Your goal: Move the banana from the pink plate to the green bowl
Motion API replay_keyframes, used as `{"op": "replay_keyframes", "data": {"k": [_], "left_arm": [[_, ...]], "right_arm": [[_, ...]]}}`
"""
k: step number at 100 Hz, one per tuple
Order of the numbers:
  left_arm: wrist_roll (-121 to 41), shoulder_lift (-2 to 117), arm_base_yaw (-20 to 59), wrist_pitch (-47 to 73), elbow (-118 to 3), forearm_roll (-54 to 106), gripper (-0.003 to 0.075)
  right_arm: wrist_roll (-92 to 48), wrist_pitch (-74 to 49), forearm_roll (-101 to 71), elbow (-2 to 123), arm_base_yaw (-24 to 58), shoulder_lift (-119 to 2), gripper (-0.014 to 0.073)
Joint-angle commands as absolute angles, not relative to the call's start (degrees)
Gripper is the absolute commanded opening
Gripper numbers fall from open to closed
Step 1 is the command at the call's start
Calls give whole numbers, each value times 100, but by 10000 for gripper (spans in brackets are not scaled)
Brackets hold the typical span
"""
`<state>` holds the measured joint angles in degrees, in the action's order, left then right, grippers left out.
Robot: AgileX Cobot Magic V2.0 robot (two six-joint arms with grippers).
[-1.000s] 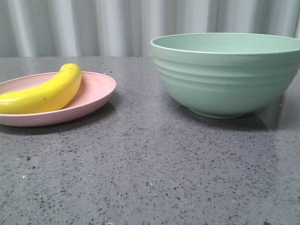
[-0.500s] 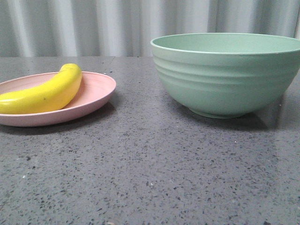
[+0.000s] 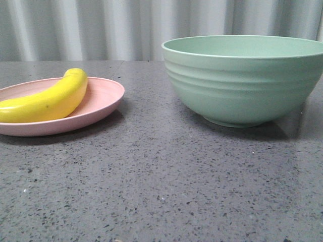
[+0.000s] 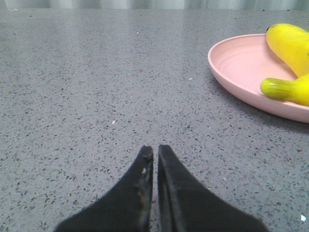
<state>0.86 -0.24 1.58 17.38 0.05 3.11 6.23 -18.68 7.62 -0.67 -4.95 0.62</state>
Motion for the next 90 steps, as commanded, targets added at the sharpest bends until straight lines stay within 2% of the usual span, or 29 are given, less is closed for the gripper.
{"op": "replay_keyframes", "data": {"k": [1,65,90], "left_arm": [[129,-185,159,1228,58,341,-20],[129,-185,159,564,58,341,-20],[129,-185,159,157,58,341,-20]], "right_arm": [[609,-1605,845,-178,-535,193,-71],[609,0,820,-178,-535,193,-71],[609,-77,820,-178,-535,193,-71]]}}
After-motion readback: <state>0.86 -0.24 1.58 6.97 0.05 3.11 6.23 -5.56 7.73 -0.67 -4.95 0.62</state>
